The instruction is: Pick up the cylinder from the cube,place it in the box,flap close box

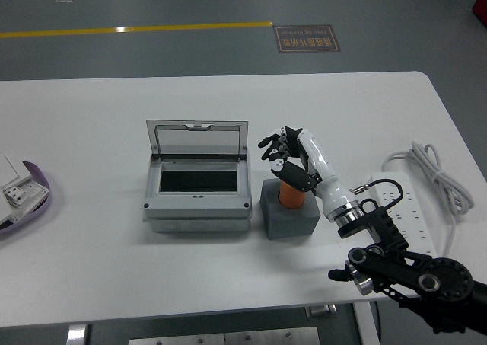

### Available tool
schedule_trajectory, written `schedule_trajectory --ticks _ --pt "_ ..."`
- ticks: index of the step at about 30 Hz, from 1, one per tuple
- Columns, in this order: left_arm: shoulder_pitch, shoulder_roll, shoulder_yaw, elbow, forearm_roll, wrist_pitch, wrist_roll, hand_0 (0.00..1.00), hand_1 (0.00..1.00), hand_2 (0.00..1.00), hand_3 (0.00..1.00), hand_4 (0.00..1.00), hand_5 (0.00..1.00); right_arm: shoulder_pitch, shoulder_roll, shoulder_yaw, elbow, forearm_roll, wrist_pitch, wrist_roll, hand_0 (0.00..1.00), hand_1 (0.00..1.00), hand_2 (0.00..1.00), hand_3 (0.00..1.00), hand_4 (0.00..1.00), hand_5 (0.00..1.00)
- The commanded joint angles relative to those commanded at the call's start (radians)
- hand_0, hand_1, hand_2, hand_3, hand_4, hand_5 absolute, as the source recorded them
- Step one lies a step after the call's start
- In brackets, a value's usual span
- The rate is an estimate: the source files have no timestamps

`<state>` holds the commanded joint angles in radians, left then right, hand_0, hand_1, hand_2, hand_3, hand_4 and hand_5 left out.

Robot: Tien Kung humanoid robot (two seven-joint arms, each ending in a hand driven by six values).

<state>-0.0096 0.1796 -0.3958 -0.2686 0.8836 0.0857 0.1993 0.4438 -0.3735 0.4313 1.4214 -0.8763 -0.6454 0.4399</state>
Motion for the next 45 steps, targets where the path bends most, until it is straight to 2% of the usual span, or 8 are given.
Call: schedule_trajectory --ticks 5,22,23,28,29,34,35,45 --pt "0.000 -0.001 -0.005 0.000 0.008 -0.001 0.002 0.509 0.555 0.564 0.591 0.716 0.251 -0.001 0.000 -0.002 -0.001 0.009 0.000 0.007 0.217 0.265 0.371 0.339 0.002 0.002" --pt "0.003 -0.002 -0.017 -0.001 0.028 -0.005 0.012 0.507 0.555 0.565 0.591 0.716 0.251 0.000 -0.001 -0.003 -0.028 0.075 0.000 0.069 0.246 0.284 0.384 0.354 0.002 0.002" --pt "0.003 -0.002 -0.017 -0.001 0.029 -0.005 0.013 0.507 0.555 0.565 0.591 0.716 0.252 0.000 -0.001 -0.003 -0.028 0.075 0.000 0.070 0.569 0.490 0.522 0.514 0.169 0.002" --pt "0.003 -0.002 -0.016 -0.001 0.029 -0.005 0.014 0.507 0.555 0.565 0.591 0.716 0.252 0.000 -0.001 -0.003 -0.030 0.075 0.000 0.071 0.569 0.490 0.522 0.514 0.169 0.002" --pt "0.003 -0.002 -0.016 -0.001 0.029 -0.005 0.014 0.507 0.555 0.564 0.590 0.714 0.252 0.000 -0.001 -0.003 -0.030 0.075 0.000 0.072 0.697 0.630 0.617 0.641 0.437 0.002" --pt "0.005 -0.003 -0.018 -0.001 0.030 -0.005 0.016 0.507 0.555 0.564 0.590 0.714 0.252 -0.002 -0.002 -0.006 -0.028 0.079 0.000 0.075 0.697 0.630 0.617 0.641 0.437 0.002" --pt "0.005 -0.003 -0.018 -0.002 0.030 -0.005 0.016 0.507 0.554 0.563 0.591 0.711 0.252 -0.002 -0.002 -0.006 -0.028 0.079 0.000 0.076 0.681 0.630 0.640 0.657 0.516 0.063" --pt "0.007 -0.004 -0.018 -0.002 0.030 -0.005 0.017 0.507 0.554 0.563 0.590 0.709 0.251 -0.004 -0.003 -0.009 -0.024 0.083 0.000 0.081 0.688 0.630 0.645 0.658 0.508 0.040"
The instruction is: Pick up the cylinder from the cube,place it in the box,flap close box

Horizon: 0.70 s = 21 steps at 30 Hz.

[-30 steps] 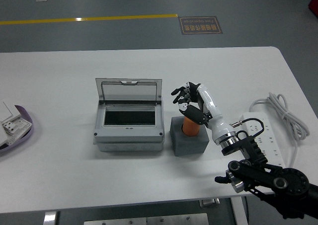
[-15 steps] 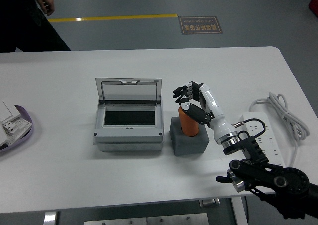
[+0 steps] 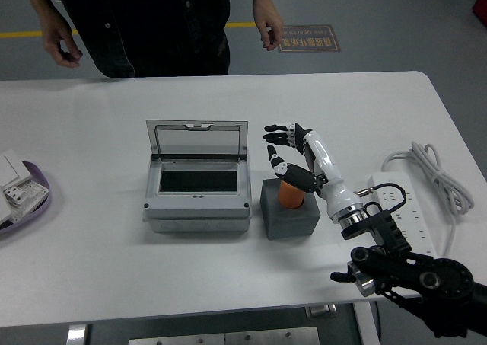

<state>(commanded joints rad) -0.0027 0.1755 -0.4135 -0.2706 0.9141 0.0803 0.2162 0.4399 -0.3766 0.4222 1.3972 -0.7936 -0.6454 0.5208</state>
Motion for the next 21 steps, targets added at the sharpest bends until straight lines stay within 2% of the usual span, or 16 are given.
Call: schedule_trajectory --ticks 8,13,14,19,20,21 --pt "0.001 -0.002 -0.001 0.000 0.003 0.000 0.001 0.507 0.554 0.562 0.590 0.703 0.253 -0.011 -0.008 -0.002 -0.007 0.007 0.000 0.003 0.694 0.622 0.637 0.653 0.549 0.091" --pt "0.002 -0.005 -0.002 0.000 0.005 0.001 0.001 0.507 0.554 0.562 0.590 0.703 0.253 -0.026 -0.022 0.001 -0.005 0.012 0.000 0.008 0.694 0.622 0.637 0.653 0.549 0.091" --pt "0.002 -0.005 -0.002 0.001 0.005 0.001 0.001 0.508 0.554 0.561 0.589 0.701 0.252 -0.030 -0.025 0.000 -0.004 0.014 0.000 0.009 0.696 0.615 0.640 0.652 0.603 0.072" --pt "0.001 -0.007 -0.003 0.002 0.007 0.004 0.001 0.508 0.554 0.561 0.589 0.701 0.252 -0.036 -0.037 -0.021 0.008 0.022 0.000 0.013 0.696 0.615 0.640 0.652 0.603 0.072" --pt "0.001 -0.007 -0.003 0.002 0.008 0.004 0.001 0.508 0.554 0.561 0.589 0.699 0.255 -0.035 -0.039 -0.025 0.010 0.022 0.000 0.013 0.699 0.612 0.629 0.642 0.720 0.180" --pt "0.000 -0.008 -0.004 0.003 0.009 0.004 0.001 0.508 0.554 0.561 0.589 0.699 0.255 -0.032 -0.040 -0.031 0.012 0.023 0.000 0.013 0.699 0.612 0.629 0.642 0.720 0.180"
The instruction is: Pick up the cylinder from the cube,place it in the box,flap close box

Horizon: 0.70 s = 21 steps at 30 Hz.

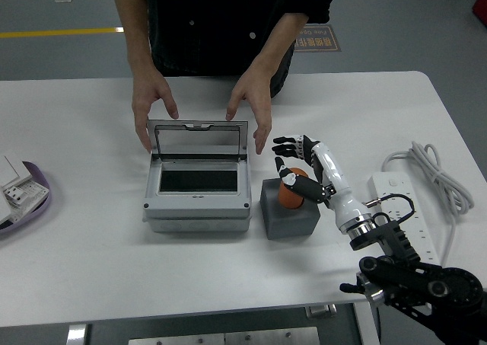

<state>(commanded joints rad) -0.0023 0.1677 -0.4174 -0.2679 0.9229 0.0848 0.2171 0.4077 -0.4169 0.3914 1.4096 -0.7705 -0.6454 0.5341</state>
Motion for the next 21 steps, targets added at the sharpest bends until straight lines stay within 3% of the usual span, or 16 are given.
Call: schedule_trajectory --ticks 21 --pt "-0.019 0.000 0.013 0.002 -0.001 0.011 -0.013 0.508 0.554 0.561 0.589 0.694 0.255 0.042 -0.016 -0.076 -0.030 0.034 0.012 -0.006 0.712 0.616 0.634 0.649 0.741 0.187"
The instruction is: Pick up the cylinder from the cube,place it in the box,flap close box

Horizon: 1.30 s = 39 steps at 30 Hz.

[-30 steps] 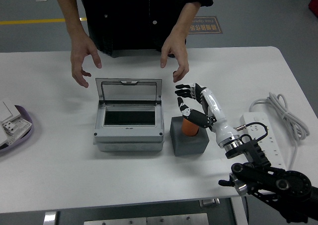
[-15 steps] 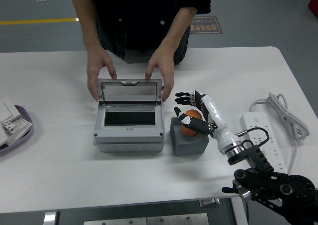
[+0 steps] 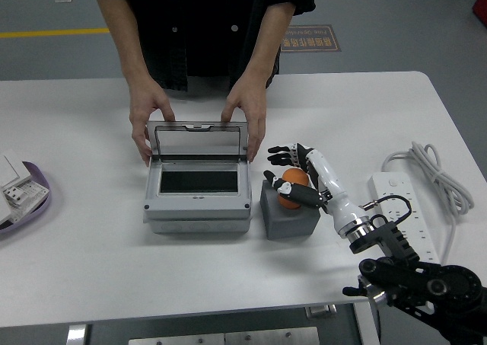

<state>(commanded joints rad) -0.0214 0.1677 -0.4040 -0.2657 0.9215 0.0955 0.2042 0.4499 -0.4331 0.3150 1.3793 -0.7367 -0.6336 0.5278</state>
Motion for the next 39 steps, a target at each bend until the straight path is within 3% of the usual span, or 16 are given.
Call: schedule_trajectory --ticks 19,20,25,26,31,32,37,38,39 --pt "0.008 0.002 -0.019 -0.001 0.027 -0.009 0.014 0.507 0.553 0.561 0.589 0.688 0.252 0.005 -0.018 -0.035 -0.023 0.031 0.028 -0.001 0.715 0.609 0.629 0.643 0.748 0.190" --pt "0.008 0.002 -0.018 -0.001 0.025 -0.008 0.013 0.507 0.553 0.561 0.590 0.687 0.252 0.006 -0.018 -0.035 -0.024 0.031 0.030 -0.001 0.713 0.608 0.629 0.645 0.688 0.158" --pt "0.008 0.002 -0.017 -0.001 0.024 -0.008 0.012 0.507 0.553 0.561 0.590 0.687 0.252 0.007 -0.017 -0.035 -0.025 0.031 0.031 -0.001 0.713 0.608 0.629 0.645 0.688 0.158" --pt "0.008 0.002 -0.017 -0.001 0.024 -0.008 0.012 0.507 0.553 0.561 0.590 0.687 0.251 0.007 -0.017 -0.035 -0.025 0.030 0.030 -0.002 0.705 0.610 0.634 0.647 0.557 0.061" --pt "0.007 0.003 -0.015 -0.001 0.022 -0.007 0.010 0.507 0.553 0.561 0.590 0.687 0.251 0.009 -0.018 -0.036 -0.023 0.025 0.030 -0.005 0.705 0.610 0.634 0.647 0.557 0.061" --pt "0.007 0.003 -0.014 0.000 0.022 -0.007 0.009 0.507 0.554 0.562 0.590 0.686 0.251 0.009 -0.018 -0.036 -0.022 0.024 0.030 -0.006 0.699 0.625 0.625 0.646 0.447 0.018" --pt "0.004 0.003 -0.012 0.000 0.018 -0.006 0.007 0.507 0.554 0.562 0.590 0.686 0.251 0.010 -0.020 -0.034 -0.019 0.015 0.033 -0.011 0.699 0.625 0.625 0.646 0.447 0.018" --pt "0.004 0.003 -0.012 0.000 0.018 -0.005 0.007 0.507 0.554 0.562 0.590 0.685 0.251 0.010 -0.020 -0.034 -0.018 0.013 0.034 -0.012 0.738 0.639 0.601 0.631 0.315 0.002" --pt "0.004 0.003 -0.012 0.000 0.017 -0.005 0.006 0.507 0.554 0.562 0.590 0.685 0.251 0.010 -0.020 -0.033 -0.017 0.010 0.034 -0.013 0.738 0.639 0.601 0.631 0.315 0.002"
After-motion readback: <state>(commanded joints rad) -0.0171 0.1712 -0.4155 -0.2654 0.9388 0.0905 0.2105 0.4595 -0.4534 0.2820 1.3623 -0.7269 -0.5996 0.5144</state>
